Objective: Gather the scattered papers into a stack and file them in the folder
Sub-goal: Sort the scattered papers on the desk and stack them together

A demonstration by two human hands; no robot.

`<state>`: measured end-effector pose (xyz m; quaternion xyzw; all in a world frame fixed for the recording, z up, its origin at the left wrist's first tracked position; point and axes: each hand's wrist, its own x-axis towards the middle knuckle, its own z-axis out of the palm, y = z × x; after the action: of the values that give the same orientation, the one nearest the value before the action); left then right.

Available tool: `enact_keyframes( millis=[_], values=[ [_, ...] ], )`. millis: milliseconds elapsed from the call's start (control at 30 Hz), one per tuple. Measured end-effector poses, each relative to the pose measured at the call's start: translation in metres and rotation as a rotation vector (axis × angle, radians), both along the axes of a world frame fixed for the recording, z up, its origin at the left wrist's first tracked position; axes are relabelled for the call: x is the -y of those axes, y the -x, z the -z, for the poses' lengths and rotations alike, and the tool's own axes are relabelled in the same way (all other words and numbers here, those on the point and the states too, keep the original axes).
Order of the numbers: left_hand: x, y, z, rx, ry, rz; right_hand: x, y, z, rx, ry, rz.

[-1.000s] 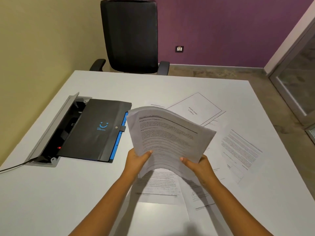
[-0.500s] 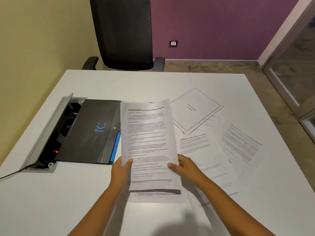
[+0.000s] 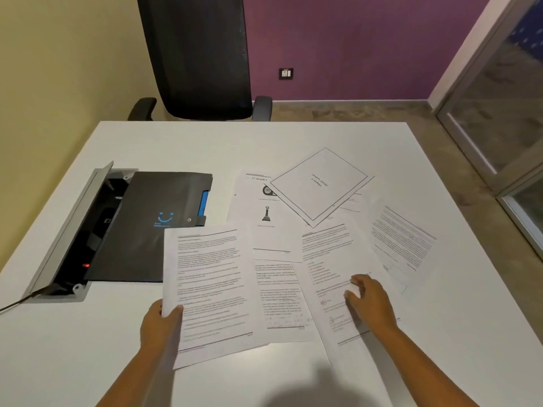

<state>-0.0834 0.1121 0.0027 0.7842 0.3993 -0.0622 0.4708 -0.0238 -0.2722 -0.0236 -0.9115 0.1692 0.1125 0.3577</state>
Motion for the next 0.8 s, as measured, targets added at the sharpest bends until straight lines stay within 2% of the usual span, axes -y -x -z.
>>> enact_keyframes(
  millis=[133, 200, 367, 467, 567, 667, 800],
  values=[
    [0.011, -0.001, 0.003, -0.029, -0.423, 0.000, 0.024, -0.005, -0.006, 0.030, 0.152, 0.116],
    [0.022, -0.004, 0.002, 0.047, -0.496, 0.068, 0.032, -0.009, -0.011, -0.018, 0.235, 0.156],
    [0.048, -0.018, 0.008, 0.158, -0.287, 0.326, 0.038, -0.021, -0.016, -0.210, 0.346, 0.080],
    [0.060, -0.026, 0.014, 0.085, -0.238, 0.464, 0.032, -0.025, -0.017, -0.287, 0.430, 0.040],
    [0.066, -0.031, 0.020, 0.048, -0.254, 0.444, 0.031, -0.029, -0.016, -0.321, 0.505, 0.043],
    [0.072, -0.036, 0.019, 0.076, -0.261, 0.430, 0.036, -0.034, -0.015, -0.296, 0.350, 0.124],
    [0.080, -0.048, 0.020, 0.112, -0.165, 0.438, 0.044, -0.036, -0.025, -0.097, 0.211, 0.132]
  ],
)
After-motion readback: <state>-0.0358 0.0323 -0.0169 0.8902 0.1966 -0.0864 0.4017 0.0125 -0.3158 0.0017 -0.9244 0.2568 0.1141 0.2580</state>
